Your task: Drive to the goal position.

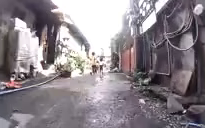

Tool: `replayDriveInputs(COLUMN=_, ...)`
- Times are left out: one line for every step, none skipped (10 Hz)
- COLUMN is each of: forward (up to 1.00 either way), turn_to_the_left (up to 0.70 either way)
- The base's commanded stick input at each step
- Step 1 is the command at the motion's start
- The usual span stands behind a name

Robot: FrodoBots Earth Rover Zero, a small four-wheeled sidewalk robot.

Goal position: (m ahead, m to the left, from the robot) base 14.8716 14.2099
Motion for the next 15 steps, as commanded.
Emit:
replayDriveInputs(forward=0.7, turn_to_the_left=0.0)
replayDriveInputs(forward=0.7, turn_to_the_left=0.0)
replayDriveInputs(forward=0.7, turn_to_the_left=0.0)
replayDriveInputs(forward=0.7, turn_to_the_left=0.0)
replayDriveInputs(forward=0.7, turn_to_the_left=0.0)
replayDriveInputs(forward=0.7, turn_to_the_left=0.0)
replayDriveInputs(forward=0.7, turn_to_the_left=0.0)
replayDriveInputs(forward=0.7, turn_to_the_left=0.0)
replayDriveInputs(forward=0.7, turn_to_the_left=0.0)
replayDriveInputs(forward=0.7, turn_to_the_left=0.0)
replayDriveInputs(forward=0.7, turn_to_the_left=0.0)
replayDriveInputs(forward=0.7, turn_to_the_left=0.0)
replayDriveInputs(forward=0.7, turn_to_the_left=0.0)
replayDriveInputs(forward=0.7, turn_to_the_left=0.0)
replayDriveInputs(forward=0.7, turn_to_the_left=0.0)
